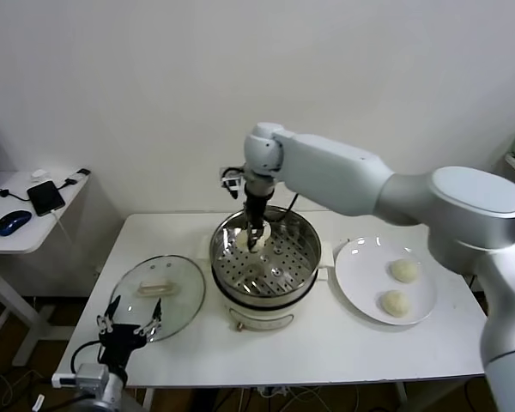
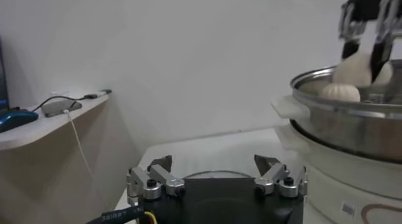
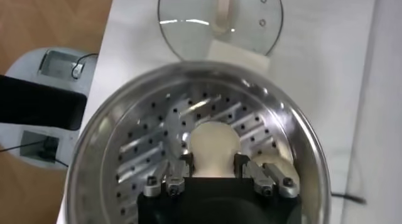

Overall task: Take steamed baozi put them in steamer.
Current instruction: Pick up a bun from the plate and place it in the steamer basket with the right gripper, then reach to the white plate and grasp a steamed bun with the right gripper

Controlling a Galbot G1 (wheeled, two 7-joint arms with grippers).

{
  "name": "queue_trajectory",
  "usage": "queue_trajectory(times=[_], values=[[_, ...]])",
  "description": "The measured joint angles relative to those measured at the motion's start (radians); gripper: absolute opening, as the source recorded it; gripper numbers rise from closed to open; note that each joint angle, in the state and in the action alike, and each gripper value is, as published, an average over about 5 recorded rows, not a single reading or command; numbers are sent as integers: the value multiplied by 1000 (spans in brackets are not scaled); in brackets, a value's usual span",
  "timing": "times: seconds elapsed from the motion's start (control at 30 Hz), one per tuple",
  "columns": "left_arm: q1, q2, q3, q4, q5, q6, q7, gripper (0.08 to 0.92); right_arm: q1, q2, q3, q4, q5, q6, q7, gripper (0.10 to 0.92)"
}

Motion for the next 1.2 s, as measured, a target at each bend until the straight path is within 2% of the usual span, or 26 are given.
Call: queue_trajectory(times=[0.3,0.4,0.7,0.77,0.97,1.2], values=[[-6,0,7,1,-19,5,2,823,-49,73,-3,-49,-39,-34,25,471],[-6,0,10,1,-21,7,2,823,-53,80,-1,-53,-46,-43,31,529],[0,-1,7,-3,-25,11,4,823,-50,54,17,-21,-52,-67,39,774],[1,-3,9,-6,-26,14,6,823,-44,34,21,-1,-52,-70,39,806],[7,-8,16,-12,-29,19,14,823,-11,-74,35,102,-45,-69,38,822],[16,-11,11,-21,-35,20,16,823,47,-309,77,274,-49,-24,-11,823]])
